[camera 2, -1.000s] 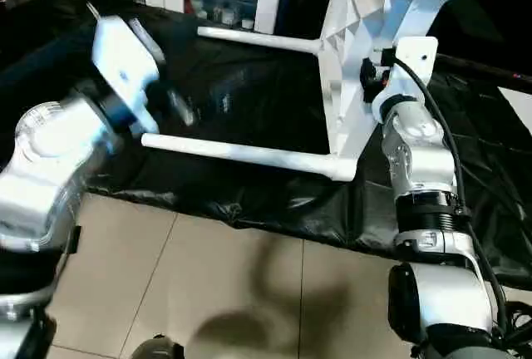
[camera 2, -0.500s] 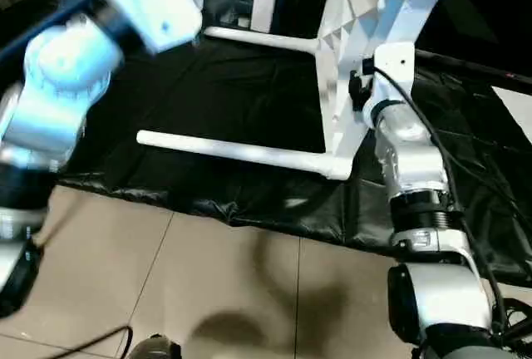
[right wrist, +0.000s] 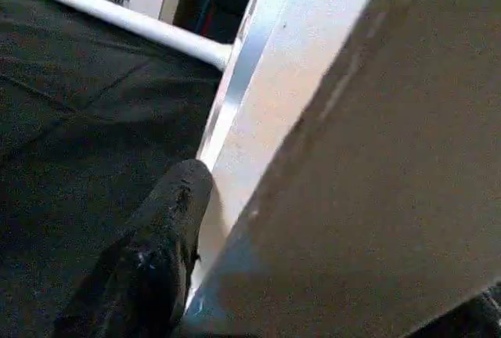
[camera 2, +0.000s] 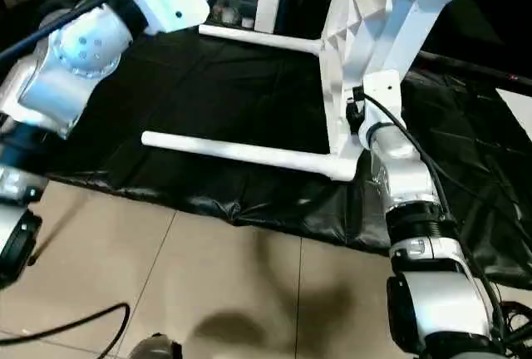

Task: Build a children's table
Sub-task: Flip table

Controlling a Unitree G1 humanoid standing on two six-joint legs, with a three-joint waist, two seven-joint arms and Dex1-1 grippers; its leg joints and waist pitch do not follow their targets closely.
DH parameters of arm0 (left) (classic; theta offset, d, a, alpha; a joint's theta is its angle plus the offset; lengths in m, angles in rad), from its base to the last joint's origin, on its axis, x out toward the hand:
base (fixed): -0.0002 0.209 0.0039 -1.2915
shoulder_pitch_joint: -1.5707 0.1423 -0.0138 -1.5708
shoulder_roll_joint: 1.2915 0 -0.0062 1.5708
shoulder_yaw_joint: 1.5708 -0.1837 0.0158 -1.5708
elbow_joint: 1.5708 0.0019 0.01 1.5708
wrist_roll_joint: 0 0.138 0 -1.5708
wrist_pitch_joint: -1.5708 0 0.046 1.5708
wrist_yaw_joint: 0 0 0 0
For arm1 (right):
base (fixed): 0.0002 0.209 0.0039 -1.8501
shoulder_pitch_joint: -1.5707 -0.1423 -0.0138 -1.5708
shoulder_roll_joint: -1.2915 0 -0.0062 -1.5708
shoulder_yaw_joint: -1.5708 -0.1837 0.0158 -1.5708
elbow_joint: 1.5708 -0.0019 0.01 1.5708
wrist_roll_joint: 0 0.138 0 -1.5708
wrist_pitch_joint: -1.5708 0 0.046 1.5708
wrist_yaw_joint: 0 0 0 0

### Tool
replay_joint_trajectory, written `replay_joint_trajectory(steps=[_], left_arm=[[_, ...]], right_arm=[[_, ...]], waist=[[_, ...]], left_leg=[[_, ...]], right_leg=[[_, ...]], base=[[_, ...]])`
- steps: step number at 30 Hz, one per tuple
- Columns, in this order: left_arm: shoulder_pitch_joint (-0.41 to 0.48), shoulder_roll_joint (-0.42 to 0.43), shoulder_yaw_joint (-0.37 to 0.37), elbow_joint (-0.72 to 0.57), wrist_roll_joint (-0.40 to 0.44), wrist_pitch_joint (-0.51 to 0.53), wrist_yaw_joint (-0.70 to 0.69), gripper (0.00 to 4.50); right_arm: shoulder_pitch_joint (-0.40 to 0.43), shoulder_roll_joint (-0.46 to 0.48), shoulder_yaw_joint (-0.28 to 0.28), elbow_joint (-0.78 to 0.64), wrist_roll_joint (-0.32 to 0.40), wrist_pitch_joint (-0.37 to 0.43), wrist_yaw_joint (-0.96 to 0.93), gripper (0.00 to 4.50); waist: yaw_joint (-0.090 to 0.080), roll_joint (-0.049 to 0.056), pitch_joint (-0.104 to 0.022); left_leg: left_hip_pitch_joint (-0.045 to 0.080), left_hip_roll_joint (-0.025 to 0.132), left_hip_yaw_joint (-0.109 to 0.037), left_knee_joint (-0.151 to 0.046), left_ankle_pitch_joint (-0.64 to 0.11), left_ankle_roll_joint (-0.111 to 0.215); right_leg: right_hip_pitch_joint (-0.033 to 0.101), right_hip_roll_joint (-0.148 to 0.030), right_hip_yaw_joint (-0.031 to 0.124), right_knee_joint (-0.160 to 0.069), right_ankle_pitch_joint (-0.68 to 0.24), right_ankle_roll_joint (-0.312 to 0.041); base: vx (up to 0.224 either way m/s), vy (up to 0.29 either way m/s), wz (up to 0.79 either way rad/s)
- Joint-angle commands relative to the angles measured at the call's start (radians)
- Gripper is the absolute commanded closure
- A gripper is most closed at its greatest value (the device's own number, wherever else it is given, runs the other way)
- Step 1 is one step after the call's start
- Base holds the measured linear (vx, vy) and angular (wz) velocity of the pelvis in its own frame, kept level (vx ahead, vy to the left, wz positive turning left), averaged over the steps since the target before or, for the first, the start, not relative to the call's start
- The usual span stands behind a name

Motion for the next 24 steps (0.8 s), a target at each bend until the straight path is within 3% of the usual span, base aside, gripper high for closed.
replay_joint_trajectory(steps=[1, 4, 11, 17, 21, 22, 24], left_arm=[[-0.038, -0.004, -0.019, 0.046, 0.031, -0.022, 0.041, 0.00], [-0.075, -0.001, -0.036, 0.121, 0.059, -0.040, 0.068, 0.00], [-0.118, -0.012, -0.047, 0.211, 0.071, -0.083, 0.087, 0.00], [-0.176, -0.036, -0.053, 0.319, 0.084, -0.112, 0.126, 0.75], [-0.198, -0.046, -0.049, 0.368, 0.077, -0.114, 0.128, 0.86], [-0.203, -0.047, -0.047, 0.379, 0.076, -0.112, 0.131, 1.15], [-0.206, -0.049, -0.046, 0.385, 0.076, -0.112, 0.134, 1.22]], right_arm=[[0.002, -0.018, -0.004, 0.065, -0.022, -0.021, 0.001, 1.65], [-0.009, -0.017, -0.012, 0.114, -0.015, -0.047, 0.000, 2.01], [-0.024, -0.016, -0.024, 0.166, -0.008, -0.082, 0.007, 2.27], [-0.052, -0.020, -0.025, 0.239, -0.007, -0.142, 0.022, 2.40], [-0.067, -0.022, -0.026, 0.255, -0.010, -0.165, 0.030, 2.43], [-0.072, -0.023, -0.024, 0.257, -0.011, -0.177, 0.034, 2.43], [-0.075, -0.023, -0.023, 0.259, -0.012, -0.186, 0.037, 2.44]], waist=[[-0.003, 0.022, -0.080], [-0.005, 0.022, -0.081], [0.000, 0.025, -0.081], [0.001, 0.024, -0.080], [0.000, 0.025, -0.080], [0.000, 0.023, -0.079], [0.000, 0.024, -0.079]], left_leg=[[0.052, 0.045, -0.024, -0.062, -0.138, -0.092], [0.051, 0.045, -0.026, -0.061, -0.138, -0.086], [0.052, 0.047, -0.026, -0.061, -0.146, -0.078], [0.051, 0.048, -0.027, -0.062, -0.156, -0.071], [0.052, 0.047, -0.026, -0.061, -0.162, -0.065], [0.051, 0.047, -0.027, -0.062, -0.166, -0.065], [0.051, 0.048, -0.026, -0.062, -0.169, -0.063]], right_leg=[[0.026, -0.074, 0.023, -0.054, 0.118, -0.181], [0.025, -0.073, 0.022, -0.053, 0.134, -0.189], [0.026, -0.076, 0.021, -0.052, 0.148, -0.210], [0.027, -0.078, 0.021, -0.053, 0.144, -0.220], [0.024, -0.077, 0.021, -0.055, 0.140, -0.226], [0.026, -0.078, 0.022, -0.055, 0.133, -0.227], [0.026, -0.079, 0.022, -0.056, 0.127, -0.229]], base=[[0.000, 0.000, 0.00], [0.000, 0.000, 0.00], [0.000, 0.000, 0.00], [0.000, 0.000, 0.00], [0.000, 0.000, 0.00], [0.000, 0.000, 0.00], [0.000, 0.000, 0.00]])
